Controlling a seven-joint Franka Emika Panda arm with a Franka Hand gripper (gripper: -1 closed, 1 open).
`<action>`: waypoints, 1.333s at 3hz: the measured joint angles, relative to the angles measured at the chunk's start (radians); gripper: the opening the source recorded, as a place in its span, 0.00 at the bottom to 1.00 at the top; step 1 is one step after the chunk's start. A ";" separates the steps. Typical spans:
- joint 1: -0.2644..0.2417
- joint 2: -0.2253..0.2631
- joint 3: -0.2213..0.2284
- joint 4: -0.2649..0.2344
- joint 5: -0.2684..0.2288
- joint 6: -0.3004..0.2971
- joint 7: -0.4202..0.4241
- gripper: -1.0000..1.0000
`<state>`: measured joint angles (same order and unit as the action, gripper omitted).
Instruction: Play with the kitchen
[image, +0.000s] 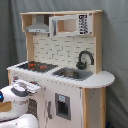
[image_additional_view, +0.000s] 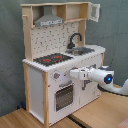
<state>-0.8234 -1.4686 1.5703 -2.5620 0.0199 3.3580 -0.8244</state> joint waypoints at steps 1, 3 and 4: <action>0.001 0.003 0.000 0.000 0.000 -0.001 0.100 0.00; 0.003 0.019 -0.001 -0.001 0.002 -0.003 0.323 0.00; 0.004 0.025 -0.001 -0.001 0.003 -0.004 0.426 0.00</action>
<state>-0.8191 -1.4432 1.5690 -2.5627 0.0226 3.3543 -0.3986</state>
